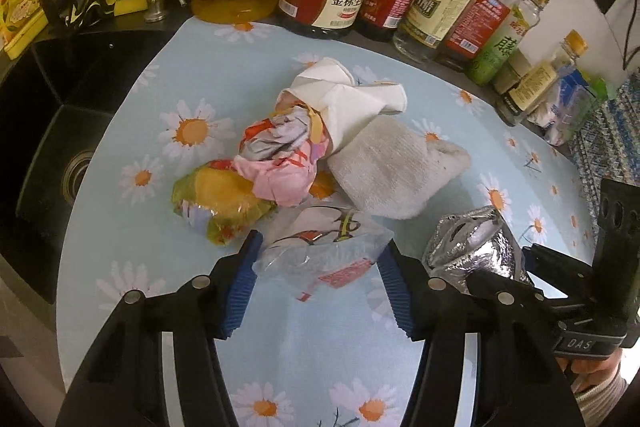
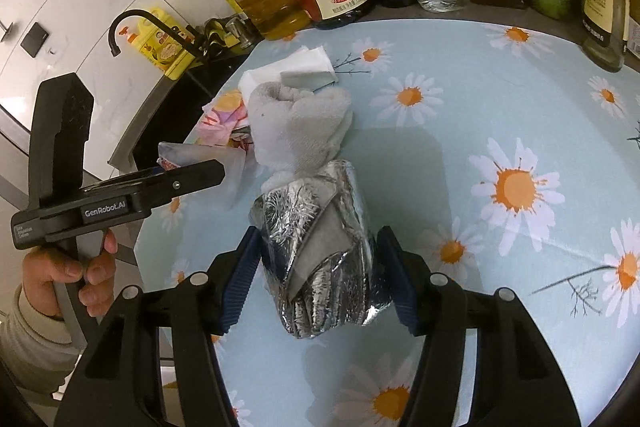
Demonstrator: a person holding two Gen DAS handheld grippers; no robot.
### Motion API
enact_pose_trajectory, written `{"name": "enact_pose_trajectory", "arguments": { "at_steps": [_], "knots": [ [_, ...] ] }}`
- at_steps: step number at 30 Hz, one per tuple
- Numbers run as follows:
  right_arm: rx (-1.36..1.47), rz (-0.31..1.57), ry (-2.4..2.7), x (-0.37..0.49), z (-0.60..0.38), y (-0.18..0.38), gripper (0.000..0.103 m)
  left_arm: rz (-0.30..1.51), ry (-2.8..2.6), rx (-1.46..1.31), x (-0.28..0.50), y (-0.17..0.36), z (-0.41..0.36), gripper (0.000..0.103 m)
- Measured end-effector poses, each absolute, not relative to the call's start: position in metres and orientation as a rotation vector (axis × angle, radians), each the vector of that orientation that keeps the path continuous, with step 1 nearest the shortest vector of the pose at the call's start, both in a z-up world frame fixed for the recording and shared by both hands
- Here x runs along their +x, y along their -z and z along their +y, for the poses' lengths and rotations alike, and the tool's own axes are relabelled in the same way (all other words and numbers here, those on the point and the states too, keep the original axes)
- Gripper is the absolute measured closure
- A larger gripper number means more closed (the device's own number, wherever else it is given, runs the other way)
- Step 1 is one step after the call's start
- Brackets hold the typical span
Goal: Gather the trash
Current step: 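Grasp the clear plastic bag with the left tool while the right tool holds the foil packet, then carry the plastic bag and foil packet down toward the black bin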
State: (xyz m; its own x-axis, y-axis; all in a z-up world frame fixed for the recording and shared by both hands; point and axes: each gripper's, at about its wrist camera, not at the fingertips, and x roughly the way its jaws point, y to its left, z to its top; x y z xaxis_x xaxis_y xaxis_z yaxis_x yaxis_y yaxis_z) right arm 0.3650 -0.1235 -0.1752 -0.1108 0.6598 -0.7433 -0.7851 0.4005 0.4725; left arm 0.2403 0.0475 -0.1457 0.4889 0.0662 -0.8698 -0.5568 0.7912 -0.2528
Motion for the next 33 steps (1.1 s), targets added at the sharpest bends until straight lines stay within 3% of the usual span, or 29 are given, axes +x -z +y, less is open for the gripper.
{"name": "enact_pose_trajectory", "arguments": {
  "at_steps": [33],
  "knots": [
    [-0.057,1.085,-0.939,0.232,-0.152,0.141,0.043,0.898,-0.002,-0.584,0.134,0.129,0.045,0.047]
  ]
}}
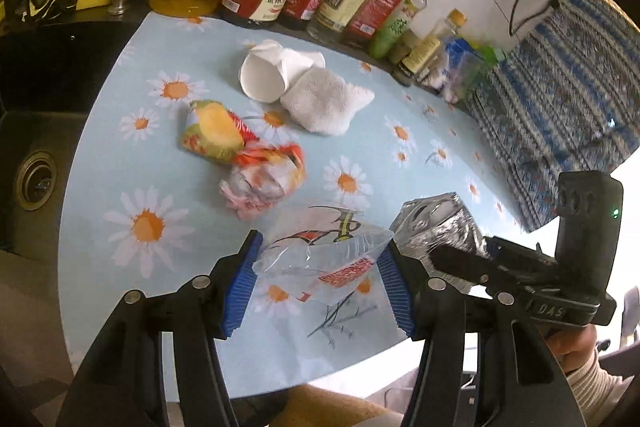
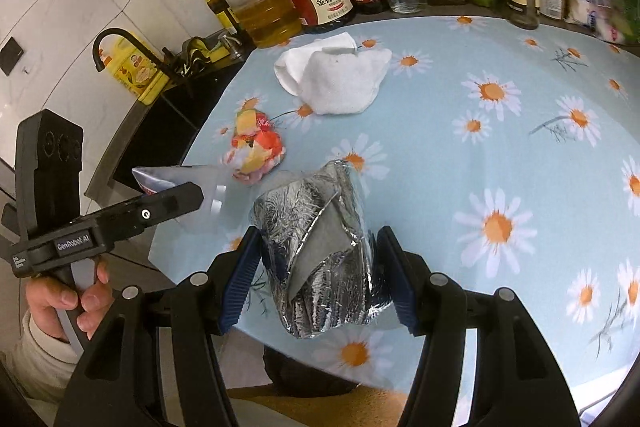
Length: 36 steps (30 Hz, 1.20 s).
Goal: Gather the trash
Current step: 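Carry the plastic bag and foil packet down toward the black bin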
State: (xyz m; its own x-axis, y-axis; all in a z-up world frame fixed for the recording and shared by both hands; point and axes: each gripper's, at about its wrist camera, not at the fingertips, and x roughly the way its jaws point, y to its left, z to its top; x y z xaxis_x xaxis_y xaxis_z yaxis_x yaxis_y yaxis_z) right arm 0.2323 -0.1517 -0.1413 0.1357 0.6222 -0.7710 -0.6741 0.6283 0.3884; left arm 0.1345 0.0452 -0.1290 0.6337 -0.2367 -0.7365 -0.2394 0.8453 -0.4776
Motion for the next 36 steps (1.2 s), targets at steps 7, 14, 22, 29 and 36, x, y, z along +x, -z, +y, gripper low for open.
{"name": "enact_pose_trajectory", "arguments": {
  "at_steps": [7,14,22,29,36],
  "knots": [
    [-0.043,1.086,-0.886,0.206,-0.155,0.138,0.043,0.915,0.035,-0.557,0.113,0.129,0.05,0.047],
    [-0.035,1.097,-0.866,0.18,-0.146,0.14,0.043,0.925,0.06,-0.54,0.089,0.131,0.053,0.047],
    [-0.038,1.119,-0.849,0.147,-0.136,0.148,0.043,0.933,0.072,-0.51,0.06,0.132,0.058,0.047],
    [-0.037,1.131,-0.831,0.12,-0.134,0.156,0.043,0.944,0.088,-0.509,0.033,0.137,0.063,0.047],
    [-0.024,1.157,-0.807,0.095,-0.138,0.169,0.043,0.984,0.114,-0.484,0.012,0.15,0.056,0.047]
  ]
}}
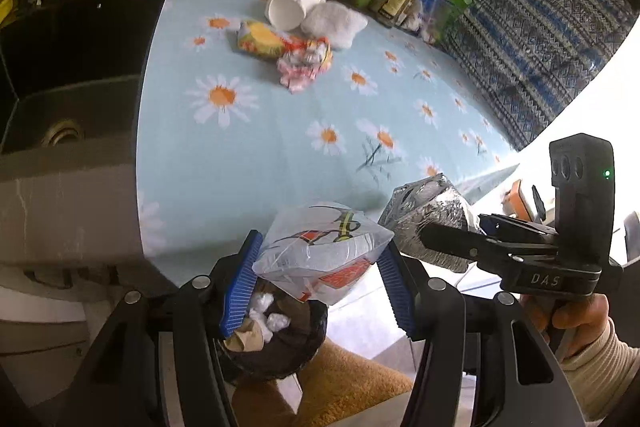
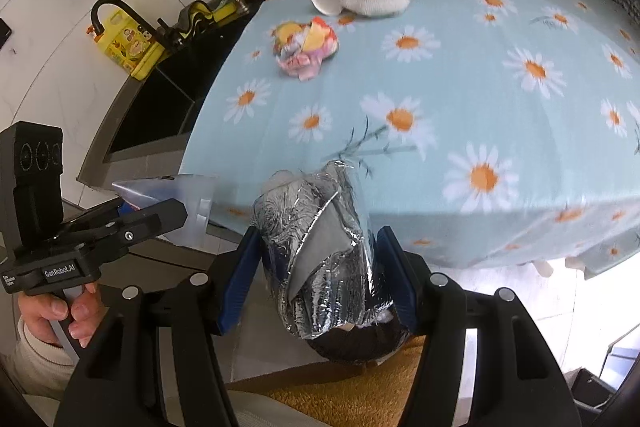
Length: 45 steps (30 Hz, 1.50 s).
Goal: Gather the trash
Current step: 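Carry the plastic bag and foil packet down toward the black bin, then open both tools over the black bin to drop the bag and packet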
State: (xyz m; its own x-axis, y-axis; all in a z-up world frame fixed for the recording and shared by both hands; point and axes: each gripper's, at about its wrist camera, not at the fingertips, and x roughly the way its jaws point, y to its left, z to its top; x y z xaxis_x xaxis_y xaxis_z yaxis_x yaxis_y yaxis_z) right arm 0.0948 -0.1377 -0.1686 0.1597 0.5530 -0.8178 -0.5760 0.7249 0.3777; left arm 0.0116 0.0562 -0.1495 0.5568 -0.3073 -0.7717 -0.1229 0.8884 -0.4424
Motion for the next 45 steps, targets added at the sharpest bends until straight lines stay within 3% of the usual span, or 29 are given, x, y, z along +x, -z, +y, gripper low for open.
{"name": "enact_pose_trajectory", "arguments": {
  "at_steps": [34,36,37,45],
  "knots": [
    [0.035,1.366,-0.765,0.08,-0.154,0.255,0.04,1.246,0.116,-0.498,-0.005,0.245,0.017,0.047],
    [0.045,1.378,-0.774,0.083,-0.153,0.258,0.034,1.276,0.118,-0.495,-0.003,0.253,0.017,0.037],
    [0.048,1.383,-0.774,0.085,-0.152,0.26,0.029,1.285,0.107,-0.485,-0.002,0.256,0.016,0.025],
    [0.051,1.412,-0.76,0.097,-0.153,0.268,0.027,1.306,0.071,-0.515,0.0,0.267,0.029,0.023]
  ]
}}
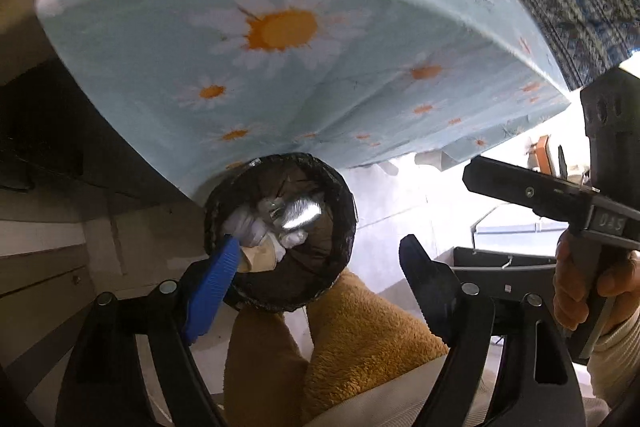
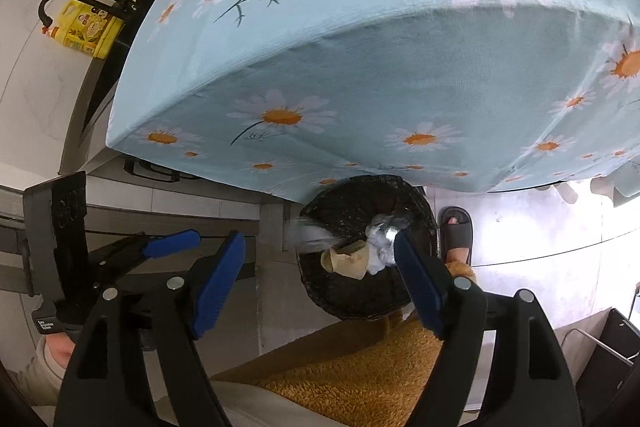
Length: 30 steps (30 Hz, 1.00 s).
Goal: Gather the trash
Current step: 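Open both tools over the black bin to drop the bag and packet, then raise both empty tools back up to the counter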
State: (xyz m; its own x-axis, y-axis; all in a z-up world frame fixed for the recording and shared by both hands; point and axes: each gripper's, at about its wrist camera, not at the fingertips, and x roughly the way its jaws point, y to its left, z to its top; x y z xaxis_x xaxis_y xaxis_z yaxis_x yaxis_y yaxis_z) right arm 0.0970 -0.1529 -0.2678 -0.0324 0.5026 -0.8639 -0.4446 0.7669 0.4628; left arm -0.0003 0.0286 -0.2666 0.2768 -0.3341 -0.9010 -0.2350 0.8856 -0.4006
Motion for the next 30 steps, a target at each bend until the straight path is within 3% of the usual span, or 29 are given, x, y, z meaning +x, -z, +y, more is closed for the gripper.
{"name": "enact_pose_trajectory", "arguments": {
  "at_steps": [30],
  "knots": [
    [0.056,1.185,-0.697,0.107,-0.159,0.167,0.027,1.028,0.117,-0.519,0.017,0.168,0.062,0.023]
  ]
}}
